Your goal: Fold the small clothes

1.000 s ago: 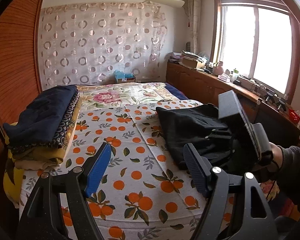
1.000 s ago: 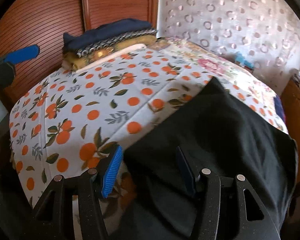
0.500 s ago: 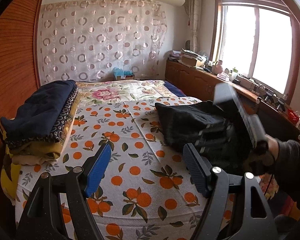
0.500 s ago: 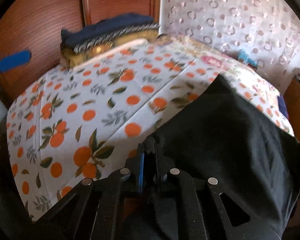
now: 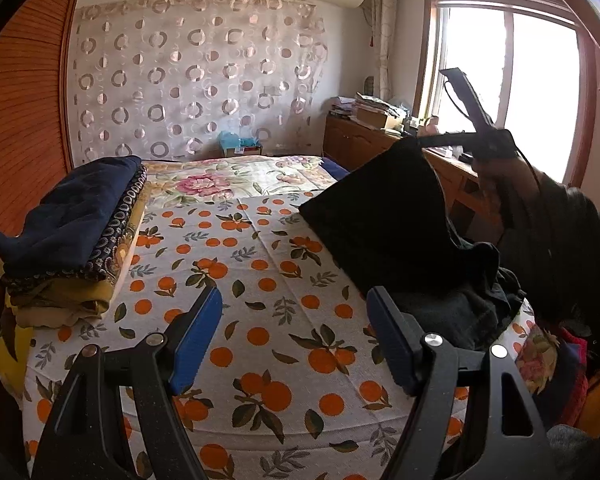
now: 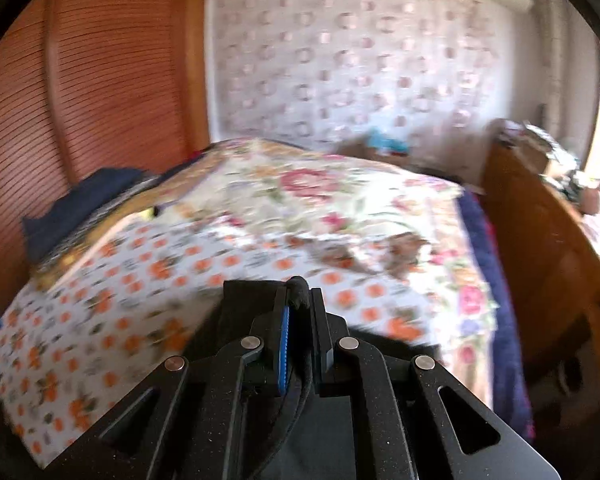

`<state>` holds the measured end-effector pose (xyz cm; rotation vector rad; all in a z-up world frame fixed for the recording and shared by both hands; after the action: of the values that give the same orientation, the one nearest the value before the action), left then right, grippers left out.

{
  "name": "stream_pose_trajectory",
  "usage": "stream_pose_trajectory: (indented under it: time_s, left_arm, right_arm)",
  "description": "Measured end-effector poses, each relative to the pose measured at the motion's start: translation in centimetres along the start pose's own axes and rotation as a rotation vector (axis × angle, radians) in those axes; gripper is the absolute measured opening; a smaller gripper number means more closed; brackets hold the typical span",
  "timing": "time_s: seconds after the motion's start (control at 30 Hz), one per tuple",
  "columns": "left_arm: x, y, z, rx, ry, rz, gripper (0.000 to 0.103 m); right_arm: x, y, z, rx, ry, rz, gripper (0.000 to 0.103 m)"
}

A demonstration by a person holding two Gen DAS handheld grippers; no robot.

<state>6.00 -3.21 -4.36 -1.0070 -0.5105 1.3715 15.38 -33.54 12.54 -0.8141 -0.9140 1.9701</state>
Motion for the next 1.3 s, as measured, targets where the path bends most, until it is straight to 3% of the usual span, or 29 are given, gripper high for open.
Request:
stream_pose_trajectory:
  time_s: [0.33, 0.37, 0.43, 0.47, 0.5, 0.67, 0.8, 1.03, 1.3]
  left_arm:
    - [-0.3, 0.7, -0.7, 0.031, 0.004, -0.012, 0.076]
    - [-0.3, 0.7, -0.7, 0.033, 0.005, -0.012, 0.076]
    - [-0.4, 0.8, -0.8, 0.038, 0.008, -0.012, 0.076]
    - [-0.5, 0.9, -0.9, 0.042, 0.011, -0.012, 0.076]
    - [-0.6, 0.9, -1.0, 0.044, 0.012, -0.014, 0.076]
    - [-1.3, 1.0, -1.3, 0.053, 0.029, -0.019, 0.076]
    - [-2.4, 1.2, -1.8, 0.065, 0.046, -0.038, 0.076]
    - [-4.6, 1.7, -2.8, 0.097, 0.076, -0.075, 0.076]
    - [-6.6, 1.9, -3.5, 0.129, 0.092, -0.118, 0.076]
  right_arm:
    - [-2.5, 0.2, -7.9, 0.22, 0.242, -0.045, 0.008]
    - [-2.6, 0.3, -8.3, 0.237, 0.269, -0.055, 0.011]
    - [-2.9, 0.6, -8.5, 0.243, 0.288, -0.08, 0.029]
    - [-2.8, 0.6, -8.3, 0.239, 0.288, -0.09, 0.04]
    - [-2.8, 0.4, -8.1, 0.231, 0.281, -0.097, 0.041]
    - [-1.4, 2.2, -5.5, 0.185, 0.204, -0.092, 0.041]
    - [-0.6, 6.1, -0.6, 0.152, 0.156, -0.055, 0.041]
    - [2.5, 11.7, 4.5, 0.106, 0.116, -0.044, 0.041]
    - [4.3, 14.4, 7.9, 0.044, 0.033, -0.055, 0.041]
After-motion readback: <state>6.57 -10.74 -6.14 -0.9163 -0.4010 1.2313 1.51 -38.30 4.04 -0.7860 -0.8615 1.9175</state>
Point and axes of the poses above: each gripper's, at about its wrist camera, not at the fingertips, and z roughly against the way its jaws point, x to its left, y to its underside, the point moved 1 cm from there along -z, roughly the way its jaws point, and after that the axes turned 9 degrees about z, right-handed, at the moved point
